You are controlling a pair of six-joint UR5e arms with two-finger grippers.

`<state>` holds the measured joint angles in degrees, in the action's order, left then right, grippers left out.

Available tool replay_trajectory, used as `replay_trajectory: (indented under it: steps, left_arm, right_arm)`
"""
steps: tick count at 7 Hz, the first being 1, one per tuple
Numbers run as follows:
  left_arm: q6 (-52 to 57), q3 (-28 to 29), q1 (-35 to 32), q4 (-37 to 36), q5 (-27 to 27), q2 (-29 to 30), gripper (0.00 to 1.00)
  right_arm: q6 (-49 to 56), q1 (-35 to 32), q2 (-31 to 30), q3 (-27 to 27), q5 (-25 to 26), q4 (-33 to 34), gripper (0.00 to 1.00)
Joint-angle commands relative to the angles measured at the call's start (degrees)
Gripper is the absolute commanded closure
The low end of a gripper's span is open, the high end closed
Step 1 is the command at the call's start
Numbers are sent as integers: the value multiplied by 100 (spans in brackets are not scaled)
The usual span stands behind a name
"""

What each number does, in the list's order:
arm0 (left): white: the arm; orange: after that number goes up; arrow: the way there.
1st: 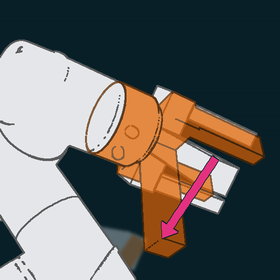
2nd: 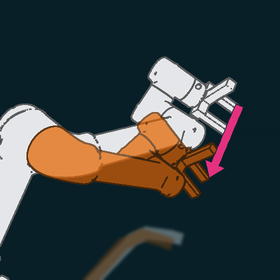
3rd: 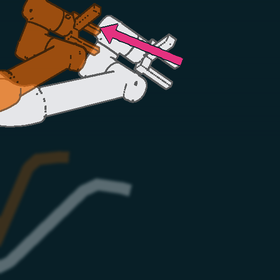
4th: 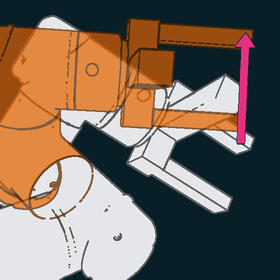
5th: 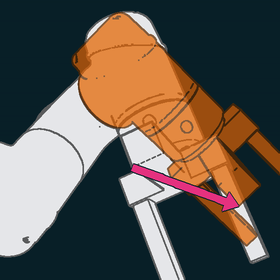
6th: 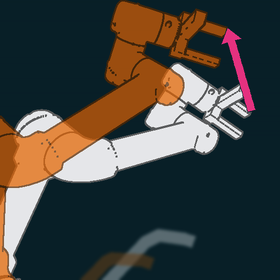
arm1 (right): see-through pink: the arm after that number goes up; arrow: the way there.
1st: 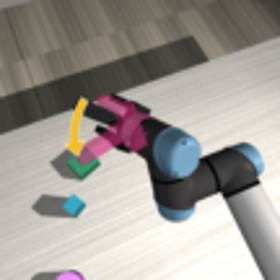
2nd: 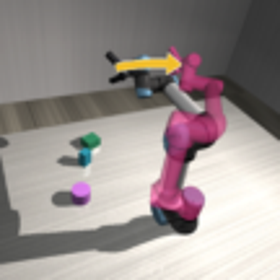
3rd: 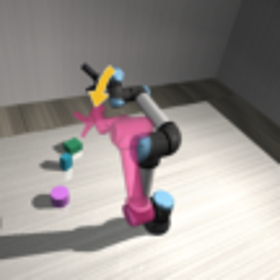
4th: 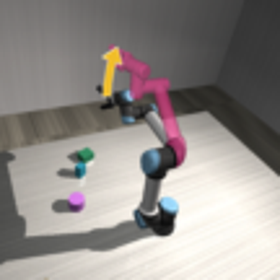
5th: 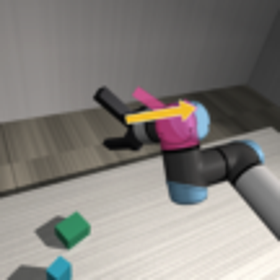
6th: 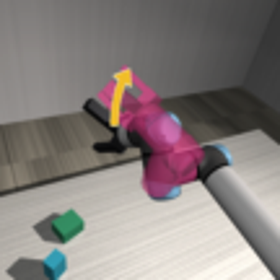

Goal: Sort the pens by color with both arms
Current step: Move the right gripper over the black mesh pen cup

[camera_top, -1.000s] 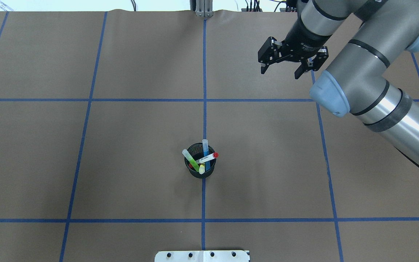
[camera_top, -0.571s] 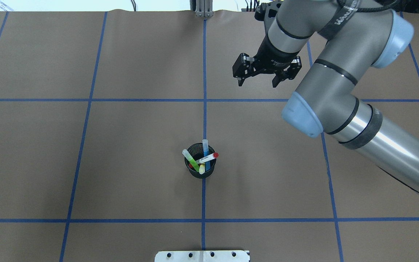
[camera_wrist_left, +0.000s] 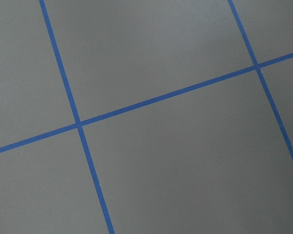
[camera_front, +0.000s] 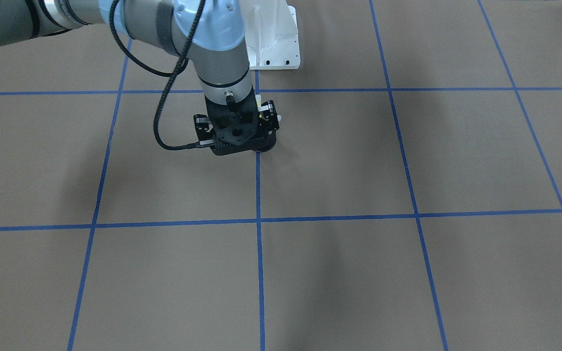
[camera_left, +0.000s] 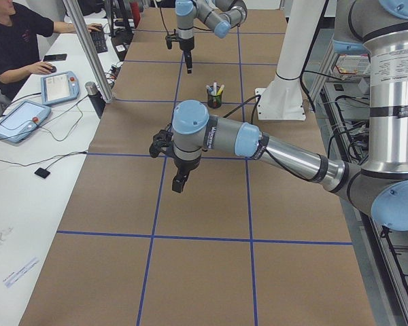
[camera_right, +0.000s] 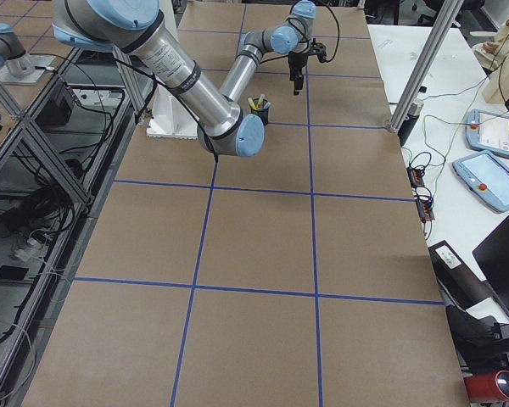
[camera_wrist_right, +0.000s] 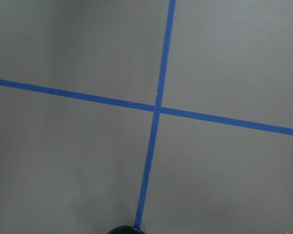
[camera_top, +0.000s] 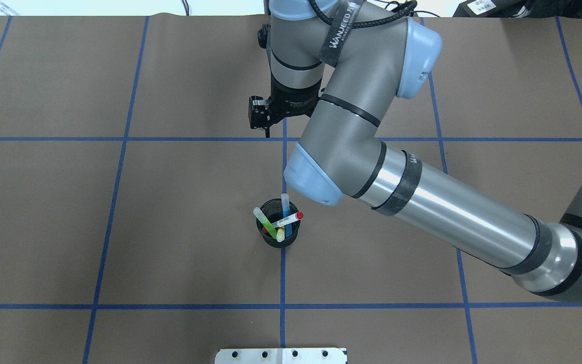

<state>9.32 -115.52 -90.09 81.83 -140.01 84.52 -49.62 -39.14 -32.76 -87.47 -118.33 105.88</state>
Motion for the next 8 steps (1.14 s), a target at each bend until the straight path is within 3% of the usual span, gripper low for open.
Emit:
replay_trajectory:
  steps: [1, 8]
  left_arm:
    - [0, 12, 0, 0, -9, 3, 1]
    - [-18, -6, 0, 0, 9, 3, 1]
  right_arm:
    - [119, 116, 209, 441, -198, 29, 3]
    - [260, 512, -134, 380, -225, 266, 10]
